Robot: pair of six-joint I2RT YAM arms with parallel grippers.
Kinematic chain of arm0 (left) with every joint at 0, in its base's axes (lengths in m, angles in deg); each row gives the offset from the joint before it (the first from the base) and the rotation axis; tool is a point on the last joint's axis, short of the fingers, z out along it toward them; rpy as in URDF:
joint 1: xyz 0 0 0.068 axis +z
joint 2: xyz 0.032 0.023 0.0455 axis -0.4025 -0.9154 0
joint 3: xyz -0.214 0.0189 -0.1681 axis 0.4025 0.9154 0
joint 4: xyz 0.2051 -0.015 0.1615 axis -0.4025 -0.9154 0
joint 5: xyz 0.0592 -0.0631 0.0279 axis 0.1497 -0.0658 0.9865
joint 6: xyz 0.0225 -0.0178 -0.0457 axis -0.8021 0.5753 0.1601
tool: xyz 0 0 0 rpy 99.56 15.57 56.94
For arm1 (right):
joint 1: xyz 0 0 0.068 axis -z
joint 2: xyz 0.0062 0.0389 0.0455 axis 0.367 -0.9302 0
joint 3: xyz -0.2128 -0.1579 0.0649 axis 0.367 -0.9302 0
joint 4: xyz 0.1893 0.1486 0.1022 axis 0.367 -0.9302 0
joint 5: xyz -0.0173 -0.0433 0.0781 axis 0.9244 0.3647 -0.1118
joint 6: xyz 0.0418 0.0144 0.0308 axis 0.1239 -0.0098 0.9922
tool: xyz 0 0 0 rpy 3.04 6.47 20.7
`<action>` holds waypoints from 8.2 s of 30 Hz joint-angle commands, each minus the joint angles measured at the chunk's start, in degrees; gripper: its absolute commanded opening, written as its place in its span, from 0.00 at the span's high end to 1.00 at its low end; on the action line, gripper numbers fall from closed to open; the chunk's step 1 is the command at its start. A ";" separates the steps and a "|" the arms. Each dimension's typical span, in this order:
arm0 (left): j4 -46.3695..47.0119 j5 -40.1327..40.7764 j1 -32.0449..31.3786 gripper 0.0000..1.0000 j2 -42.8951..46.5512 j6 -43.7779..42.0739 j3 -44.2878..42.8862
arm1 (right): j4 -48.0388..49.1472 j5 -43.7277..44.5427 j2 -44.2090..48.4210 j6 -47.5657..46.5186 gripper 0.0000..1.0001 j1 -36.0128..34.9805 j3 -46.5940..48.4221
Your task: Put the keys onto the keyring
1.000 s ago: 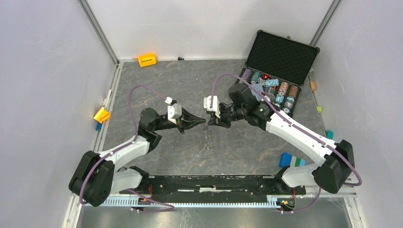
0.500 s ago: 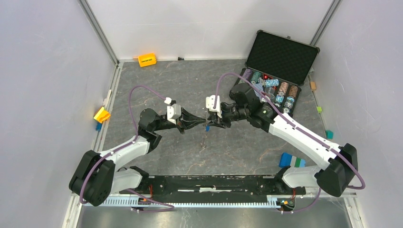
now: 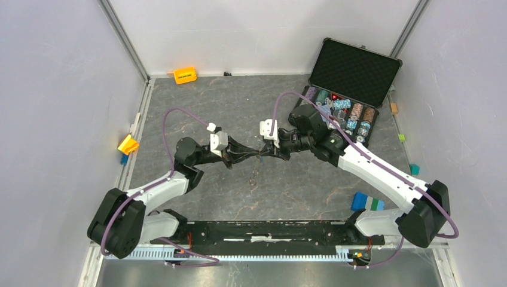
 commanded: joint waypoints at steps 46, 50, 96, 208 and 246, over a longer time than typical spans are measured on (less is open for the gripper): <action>-12.92 -0.24 0.52 0.62 1.24 -30.43 -1.91 | -21.85 29.27 -11.15 -8.53 1.00 -10.94 21.61; -13.11 -0.28 2.12 0.63 1.43 -30.28 -1.07 | -18.18 27.68 -8.33 -7.43 1.00 -9.65 17.11; -71.49 39.14 -8.74 0.40 -33.04 -11.16 -39.41 | 2.81 7.72 -2.84 -2.19 0.44 16.79 -11.86; -73.78 4.59 -7.50 0.98 -6.38 -53.61 -27.43 | 13.96 -20.19 -2.02 -1.06 0.43 11.62 -10.78; -25.52 -1.80 -3.74 0.98 -4.06 -17.97 -9.41 | 20.34 -14.32 0.84 3.45 0.68 8.48 -15.87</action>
